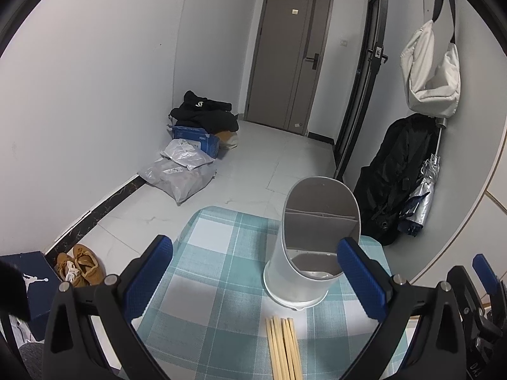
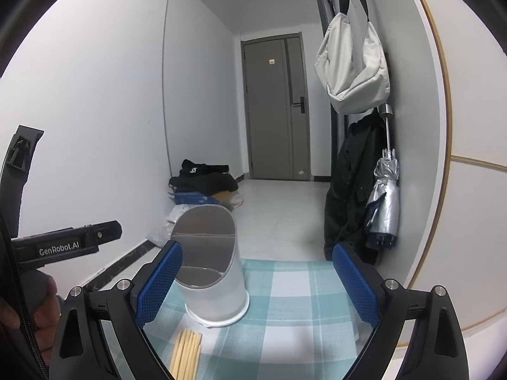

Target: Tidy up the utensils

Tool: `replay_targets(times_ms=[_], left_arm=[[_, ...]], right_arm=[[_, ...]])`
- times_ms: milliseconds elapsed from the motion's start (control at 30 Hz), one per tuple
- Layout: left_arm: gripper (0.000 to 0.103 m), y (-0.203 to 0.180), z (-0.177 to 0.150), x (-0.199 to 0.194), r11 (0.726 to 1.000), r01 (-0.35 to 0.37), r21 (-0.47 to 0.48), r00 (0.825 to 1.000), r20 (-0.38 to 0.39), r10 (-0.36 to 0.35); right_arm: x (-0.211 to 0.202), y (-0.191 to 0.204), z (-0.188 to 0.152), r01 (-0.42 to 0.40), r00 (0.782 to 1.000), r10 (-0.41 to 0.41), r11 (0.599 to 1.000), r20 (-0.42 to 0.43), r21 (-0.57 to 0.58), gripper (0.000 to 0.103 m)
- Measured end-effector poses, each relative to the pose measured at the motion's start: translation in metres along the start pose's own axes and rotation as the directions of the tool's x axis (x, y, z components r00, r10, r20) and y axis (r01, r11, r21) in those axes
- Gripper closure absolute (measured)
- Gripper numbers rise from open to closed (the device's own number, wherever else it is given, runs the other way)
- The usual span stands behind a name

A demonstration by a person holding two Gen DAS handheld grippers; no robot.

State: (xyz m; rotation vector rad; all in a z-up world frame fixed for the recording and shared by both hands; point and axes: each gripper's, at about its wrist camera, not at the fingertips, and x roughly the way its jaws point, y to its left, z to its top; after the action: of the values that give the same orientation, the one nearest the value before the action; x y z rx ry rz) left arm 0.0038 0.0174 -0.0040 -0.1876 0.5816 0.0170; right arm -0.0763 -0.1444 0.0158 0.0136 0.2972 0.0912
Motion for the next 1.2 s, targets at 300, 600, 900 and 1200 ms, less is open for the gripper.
replay_targets(times_ms=[300,600,900,1200], left_arm=[[0.001,-0.0024,0.0002,0.0005,1.0,-0.006,0.027,1.0,0.001,0.006],[0.001,-0.0016,-0.0005,0.0017,0.999,-0.022,0.025,1.0,-0.006,0.022],[0.001,-0.004,-0.0005,0.0003,0.999,-0.008,0.042,1.0,-0.001,0.008],[0.001,-0.0038,-0.0007,0.0011,0.999,-0.016,0.036,1.0,-0.003,0.017]], right_arm=[[-0.0009,-0.0004,0.0013,-0.003,1.0,0.003,1.0,0.004,-0.003,0.007],[-0.0011,0.0002,0.0001,-0.003,1.0,0.003,1.0,0.003,-0.003,0.007],[0.0003,-0.0008,-0.0001,-0.011,1.0,0.011,1.0,0.001,-0.001,0.007],[0.003,-0.0028,0.0002,-0.028,1.0,0.028,1.0,-0.015,0.013,0.007]])
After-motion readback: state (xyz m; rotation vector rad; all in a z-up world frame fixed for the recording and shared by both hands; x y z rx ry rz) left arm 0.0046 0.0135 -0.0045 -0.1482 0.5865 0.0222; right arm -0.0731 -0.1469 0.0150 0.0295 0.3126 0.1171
